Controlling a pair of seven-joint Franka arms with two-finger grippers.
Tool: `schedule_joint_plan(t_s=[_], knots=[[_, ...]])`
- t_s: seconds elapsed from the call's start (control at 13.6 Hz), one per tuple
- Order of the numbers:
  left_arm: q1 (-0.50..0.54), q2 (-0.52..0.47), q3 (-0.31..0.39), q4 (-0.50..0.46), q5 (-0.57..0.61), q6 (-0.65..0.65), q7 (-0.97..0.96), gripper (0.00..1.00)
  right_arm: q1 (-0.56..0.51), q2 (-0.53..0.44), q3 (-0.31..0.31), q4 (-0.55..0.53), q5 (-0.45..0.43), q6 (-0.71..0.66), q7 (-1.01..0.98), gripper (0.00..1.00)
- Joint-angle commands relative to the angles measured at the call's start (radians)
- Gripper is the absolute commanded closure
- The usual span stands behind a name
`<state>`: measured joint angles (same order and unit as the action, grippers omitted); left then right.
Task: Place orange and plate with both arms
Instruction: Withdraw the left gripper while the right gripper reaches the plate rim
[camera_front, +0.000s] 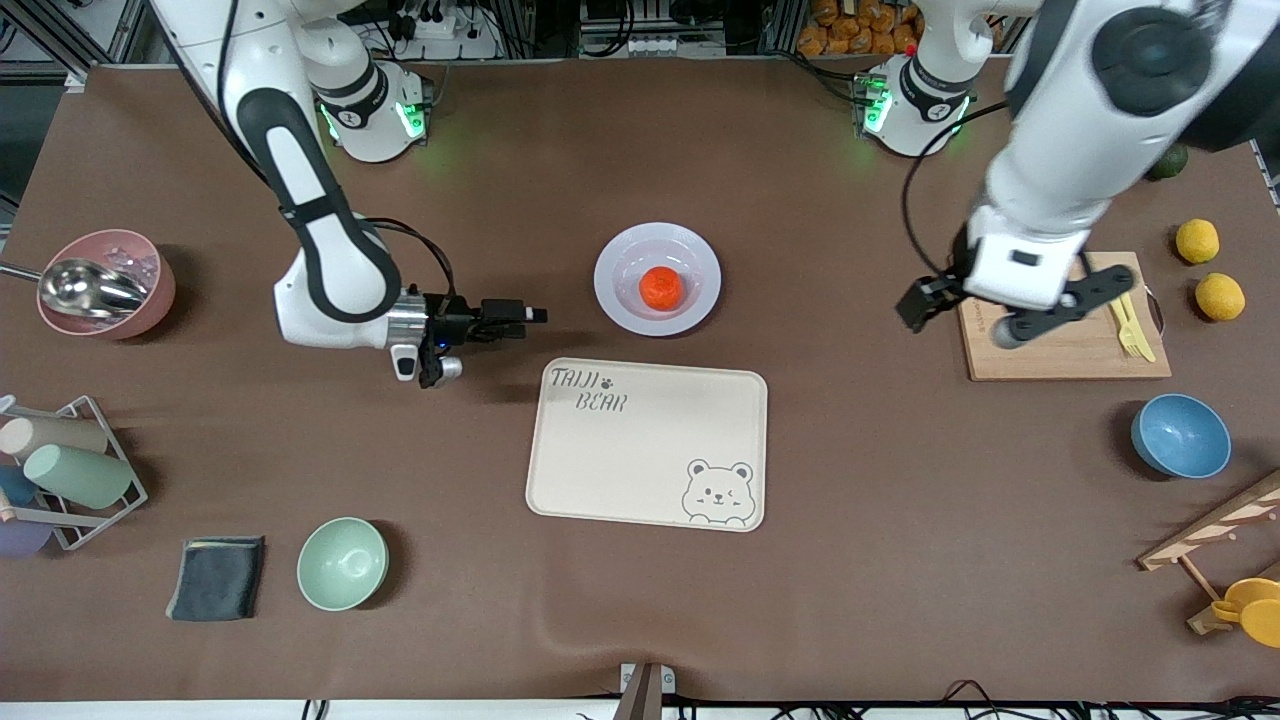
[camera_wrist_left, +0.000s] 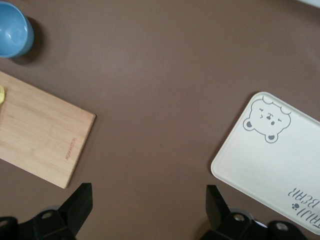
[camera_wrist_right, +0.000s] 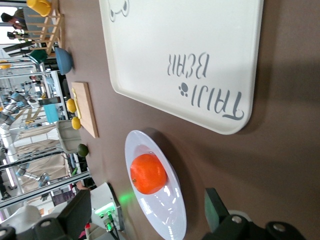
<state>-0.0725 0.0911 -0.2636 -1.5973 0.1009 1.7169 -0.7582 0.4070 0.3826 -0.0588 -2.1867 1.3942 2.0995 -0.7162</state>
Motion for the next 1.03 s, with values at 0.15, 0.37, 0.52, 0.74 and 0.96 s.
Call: schedule_joint_plan(t_s=[0.15, 0.37, 0.52, 0.74, 0.96], knots=[[0.034, -0.053, 0.094, 0.027, -0.004, -0.034, 0.397, 0.00, 0.064, -0.019, -0.009, -0.065, 0.085, 0.046, -0.026, 0.06], [0.086, -0.073, 0.162, 0.023, -0.104, -0.066, 0.570, 0.00, 0.107, -0.011, -0.009, -0.080, 0.139, 0.068, -0.052, 0.13], [0.085, -0.097, 0.185, 0.013, -0.105, -0.126, 0.600, 0.00, 0.150, 0.024, -0.009, -0.080, 0.234, 0.118, -0.144, 0.15], [0.086, -0.116, 0.208, 0.000, -0.105, -0.135, 0.632, 0.00, 0.188, 0.061, -0.009, -0.080, 0.328, 0.123, -0.229, 0.17], [0.085, -0.136, 0.215, -0.010, -0.107, -0.137, 0.666, 0.00, 0.228, 0.070, -0.009, -0.084, 0.374, 0.145, -0.230, 0.17]])
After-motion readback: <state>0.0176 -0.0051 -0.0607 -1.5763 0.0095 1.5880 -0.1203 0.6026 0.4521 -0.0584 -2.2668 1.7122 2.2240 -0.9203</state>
